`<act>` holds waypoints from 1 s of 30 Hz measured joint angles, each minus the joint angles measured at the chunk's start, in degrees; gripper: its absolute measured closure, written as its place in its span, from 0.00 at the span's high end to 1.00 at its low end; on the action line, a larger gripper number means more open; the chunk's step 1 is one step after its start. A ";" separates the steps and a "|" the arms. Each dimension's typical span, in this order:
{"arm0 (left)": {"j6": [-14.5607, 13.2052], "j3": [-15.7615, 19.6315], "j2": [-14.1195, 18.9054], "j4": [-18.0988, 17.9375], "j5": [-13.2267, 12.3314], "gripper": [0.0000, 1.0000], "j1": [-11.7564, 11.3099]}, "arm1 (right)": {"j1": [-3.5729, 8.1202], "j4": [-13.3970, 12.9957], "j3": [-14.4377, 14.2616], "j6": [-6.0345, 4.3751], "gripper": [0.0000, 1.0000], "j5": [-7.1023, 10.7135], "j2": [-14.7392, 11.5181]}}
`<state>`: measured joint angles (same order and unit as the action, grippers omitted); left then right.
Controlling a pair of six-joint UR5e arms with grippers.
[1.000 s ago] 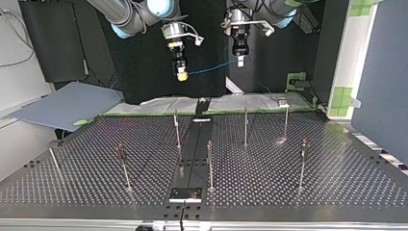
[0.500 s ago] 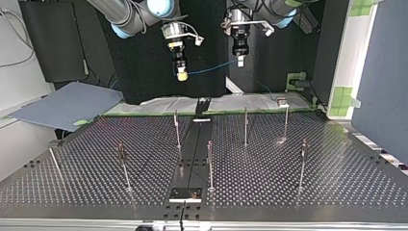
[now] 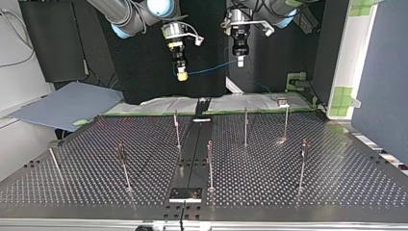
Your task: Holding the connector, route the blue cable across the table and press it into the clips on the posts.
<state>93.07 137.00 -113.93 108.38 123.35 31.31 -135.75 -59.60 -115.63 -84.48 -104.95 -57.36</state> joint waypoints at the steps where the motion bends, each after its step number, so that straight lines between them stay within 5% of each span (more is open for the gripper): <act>1: 0.00 0.00 0.00 0.00 0.00 0.00 0.00 | 0.00 0.00 0.00 0.00 0.00 0.00 0.00; 13: -0.10 0.42 0.43 0.39 0.13 0.00 -0.35 | -0.19 0.19 0.20 -0.10 0.00 -0.21 0.20; 19: -0.17 2.81 2.83 2.82 0.25 0.00 -0.84 | -1.70 2.55 1.70 -0.25 0.00 -0.98 2.55; 30: -0.18 4.11 7.39 4.12 0.26 0.00 -0.88 | -1.93 8.07 1.92 -0.26 0.00 -1.05 7.66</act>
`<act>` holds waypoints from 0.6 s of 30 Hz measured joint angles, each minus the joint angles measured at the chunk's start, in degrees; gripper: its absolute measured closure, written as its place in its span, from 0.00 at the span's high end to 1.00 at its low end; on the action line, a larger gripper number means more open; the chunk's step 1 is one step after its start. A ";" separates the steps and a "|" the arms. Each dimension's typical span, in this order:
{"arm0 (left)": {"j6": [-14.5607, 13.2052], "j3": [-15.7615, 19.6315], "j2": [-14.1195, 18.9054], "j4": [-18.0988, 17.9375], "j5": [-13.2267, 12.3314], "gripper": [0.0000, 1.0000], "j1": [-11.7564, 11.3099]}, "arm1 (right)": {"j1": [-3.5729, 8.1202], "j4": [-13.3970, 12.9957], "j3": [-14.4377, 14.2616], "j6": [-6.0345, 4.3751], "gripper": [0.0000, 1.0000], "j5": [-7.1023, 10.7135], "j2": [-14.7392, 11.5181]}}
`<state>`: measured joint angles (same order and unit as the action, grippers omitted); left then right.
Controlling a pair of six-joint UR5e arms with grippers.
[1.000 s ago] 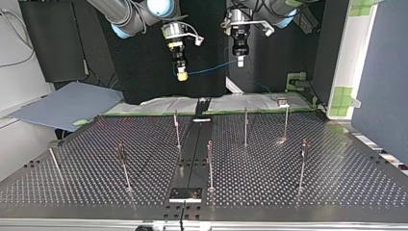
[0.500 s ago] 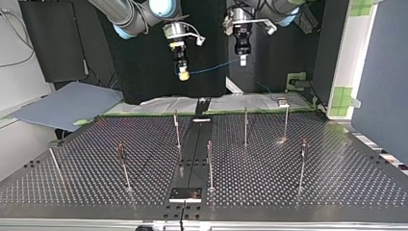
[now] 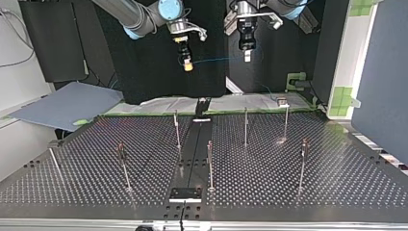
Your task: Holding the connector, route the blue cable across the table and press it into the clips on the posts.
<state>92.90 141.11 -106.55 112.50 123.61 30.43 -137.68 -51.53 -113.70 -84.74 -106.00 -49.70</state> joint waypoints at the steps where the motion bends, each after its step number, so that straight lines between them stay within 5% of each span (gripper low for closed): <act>1: 0.00 0.00 0.09 0.00 0.00 0.00 0.00 | 0.00 0.51 0.00 0.00 0.00 0.00 0.21; 11: -0.51 0.59 -0.46 -0.55 -0.76 0.00 -0.08 | -0.06 4.56 0.86 0.03 0.00 0.16 -0.16; 18: -1.85 0.00 -0.47 -0.46 -1.03 0.00 -0.52 | -0.29 7.71 4.11 -2.64 0.00 0.94 -3.42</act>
<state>91.04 141.11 -107.02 112.04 122.59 29.91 -137.97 -43.83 -109.59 -87.38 -105.06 -53.11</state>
